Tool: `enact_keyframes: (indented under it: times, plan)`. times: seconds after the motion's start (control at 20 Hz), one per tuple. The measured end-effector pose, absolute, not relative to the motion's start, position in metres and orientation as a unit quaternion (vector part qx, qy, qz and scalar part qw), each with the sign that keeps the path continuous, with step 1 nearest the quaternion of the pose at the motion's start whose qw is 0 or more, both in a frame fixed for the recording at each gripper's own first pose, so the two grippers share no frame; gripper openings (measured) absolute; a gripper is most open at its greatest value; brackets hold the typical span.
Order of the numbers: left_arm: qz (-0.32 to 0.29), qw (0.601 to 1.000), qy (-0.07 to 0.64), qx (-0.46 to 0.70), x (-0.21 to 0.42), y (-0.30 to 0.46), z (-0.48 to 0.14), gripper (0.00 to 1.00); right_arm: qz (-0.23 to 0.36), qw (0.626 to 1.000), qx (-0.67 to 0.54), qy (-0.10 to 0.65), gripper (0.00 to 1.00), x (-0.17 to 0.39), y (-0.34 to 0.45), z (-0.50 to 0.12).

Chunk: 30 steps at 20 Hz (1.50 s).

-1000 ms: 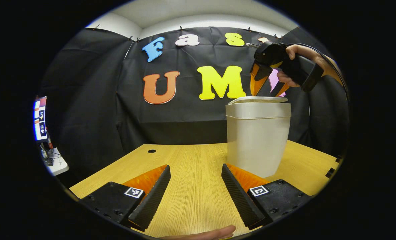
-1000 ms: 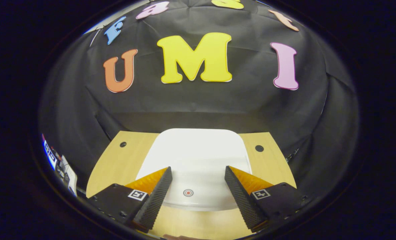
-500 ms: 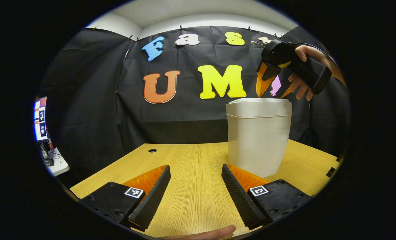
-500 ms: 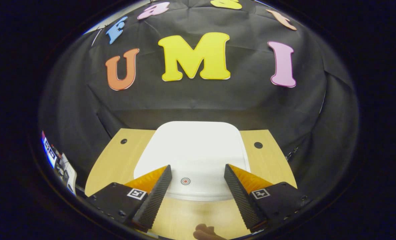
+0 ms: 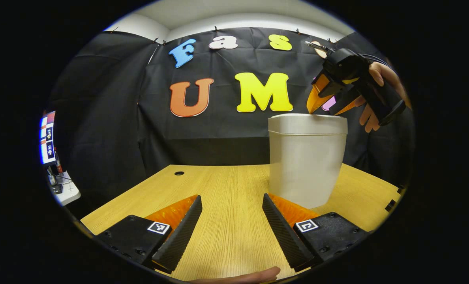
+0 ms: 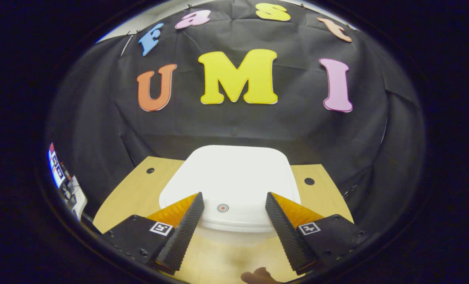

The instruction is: Press the lid of the desktop garbage bin to open it, pick up the crumpled paper on the desktop and throw it into the bin, then pick up the pop can on the desktop and drop it into the bin, and finally close the garbage bin lid.

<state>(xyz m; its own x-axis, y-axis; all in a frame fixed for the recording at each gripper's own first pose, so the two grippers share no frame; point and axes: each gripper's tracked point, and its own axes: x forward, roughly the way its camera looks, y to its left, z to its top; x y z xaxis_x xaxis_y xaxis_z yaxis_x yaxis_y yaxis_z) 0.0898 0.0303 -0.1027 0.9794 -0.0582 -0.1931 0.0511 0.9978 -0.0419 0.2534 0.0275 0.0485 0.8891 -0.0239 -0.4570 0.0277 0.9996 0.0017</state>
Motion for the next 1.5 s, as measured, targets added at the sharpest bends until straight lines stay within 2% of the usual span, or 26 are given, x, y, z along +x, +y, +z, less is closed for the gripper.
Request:
enact_keyframes:
  times: [0.2,0.35,0.5,0.55,0.75,0.8,1.0,1.3,1.5]
  plan:
    - [-0.027,0.995,0.093,-0.022,0.089,0.031,-0.101,0.99,-0.014,0.983,0.004,0.186,0.97,0.251,0.028,0.053]
    - [-0.017,0.995,0.094,-0.020,0.089,0.037,-0.099,0.99,-0.008,0.993,-0.049,0.107,0.95,0.233,0.032,0.065]
    - [-0.017,0.996,0.088,-0.018,0.087,0.036,-0.095,0.99,0.001,0.995,-0.035,0.094,0.95,0.196,0.038,0.047]
    - [-0.009,0.996,0.085,-0.018,0.087,0.041,-0.093,0.99,0.005,0.997,-0.023,0.076,0.97,0.186,0.039,0.048]
    - [0.011,0.997,0.072,-0.024,0.085,0.054,-0.084,0.99,-0.028,0.999,-0.017,-0.006,0.95,0.139,0.009,0.051]
    - [0.014,0.997,0.072,-0.025,0.084,0.056,-0.083,0.99,-0.032,0.999,-0.021,-0.017,0.98,0.126,0.004,0.050]
    - [0.029,0.996,0.078,-0.020,0.077,0.058,-0.078,0.99,-0.026,0.998,-0.025,-0.052,0.95,0.079,-0.014,0.048]
    - [0.048,0.997,0.060,-0.022,0.060,0.052,-0.053,0.99,-0.016,1.000,-0.002,-0.024,0.95,0.038,-0.044,0.014]
    - [0.045,0.997,0.051,-0.024,0.040,0.039,-0.034,0.99,0.014,0.999,-0.005,-0.051,0.94,0.013,-0.039,0.022]
